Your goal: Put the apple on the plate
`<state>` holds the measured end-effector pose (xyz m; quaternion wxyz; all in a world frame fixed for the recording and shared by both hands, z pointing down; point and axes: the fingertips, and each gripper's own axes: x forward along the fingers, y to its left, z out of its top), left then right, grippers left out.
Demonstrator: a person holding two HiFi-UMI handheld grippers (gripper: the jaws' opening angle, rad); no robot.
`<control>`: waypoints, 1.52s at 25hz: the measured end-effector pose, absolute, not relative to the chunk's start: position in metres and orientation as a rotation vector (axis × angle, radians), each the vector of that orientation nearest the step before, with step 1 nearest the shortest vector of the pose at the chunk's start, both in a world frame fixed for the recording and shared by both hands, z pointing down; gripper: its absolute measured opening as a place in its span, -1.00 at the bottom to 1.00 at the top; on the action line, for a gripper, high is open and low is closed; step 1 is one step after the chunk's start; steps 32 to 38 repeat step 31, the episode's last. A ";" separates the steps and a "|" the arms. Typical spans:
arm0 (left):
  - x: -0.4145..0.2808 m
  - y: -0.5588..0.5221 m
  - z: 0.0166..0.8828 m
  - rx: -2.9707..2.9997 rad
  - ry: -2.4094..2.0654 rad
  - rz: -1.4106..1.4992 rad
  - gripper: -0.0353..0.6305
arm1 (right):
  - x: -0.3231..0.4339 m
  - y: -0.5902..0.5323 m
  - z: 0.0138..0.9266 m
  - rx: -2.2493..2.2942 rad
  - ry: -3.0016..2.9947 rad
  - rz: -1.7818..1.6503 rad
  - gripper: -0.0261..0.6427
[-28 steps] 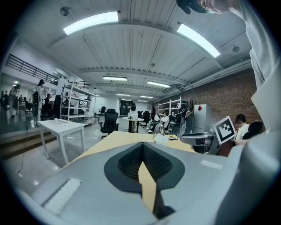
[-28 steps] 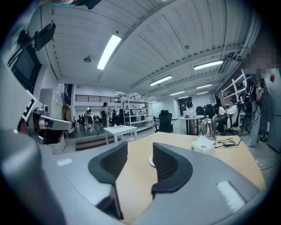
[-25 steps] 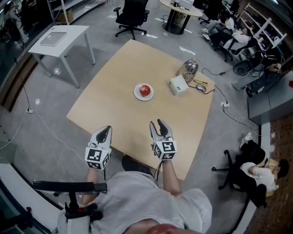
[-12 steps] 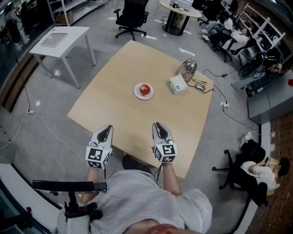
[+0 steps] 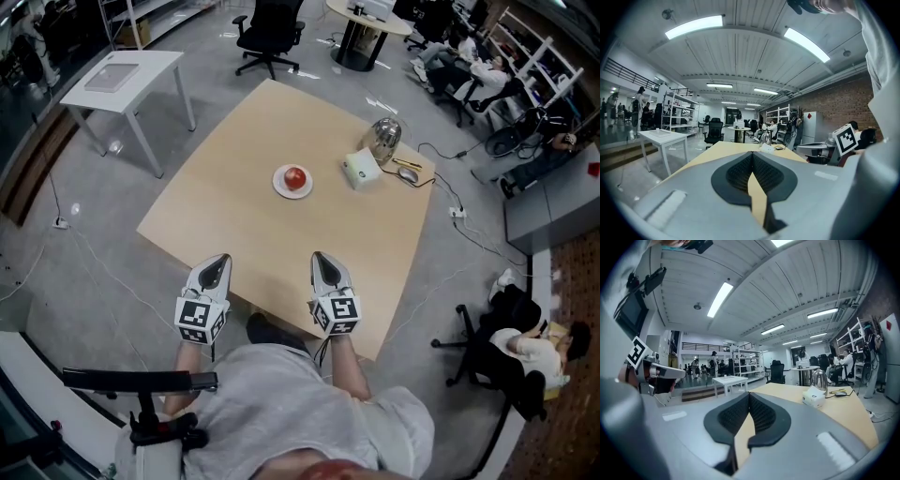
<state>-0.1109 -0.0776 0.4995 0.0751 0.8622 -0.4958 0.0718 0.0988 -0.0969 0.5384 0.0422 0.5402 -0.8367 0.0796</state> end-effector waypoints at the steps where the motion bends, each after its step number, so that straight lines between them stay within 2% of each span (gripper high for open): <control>1: -0.110 -0.073 0.497 2.587 -1.488 0.217 -0.84 | 0.099 -0.092 0.536 1.651 -2.562 0.245 -0.90; 38: -0.105 -0.059 0.491 2.597 -1.498 0.222 -0.84 | 0.107 -0.077 0.533 1.650 -2.575 0.250 -0.90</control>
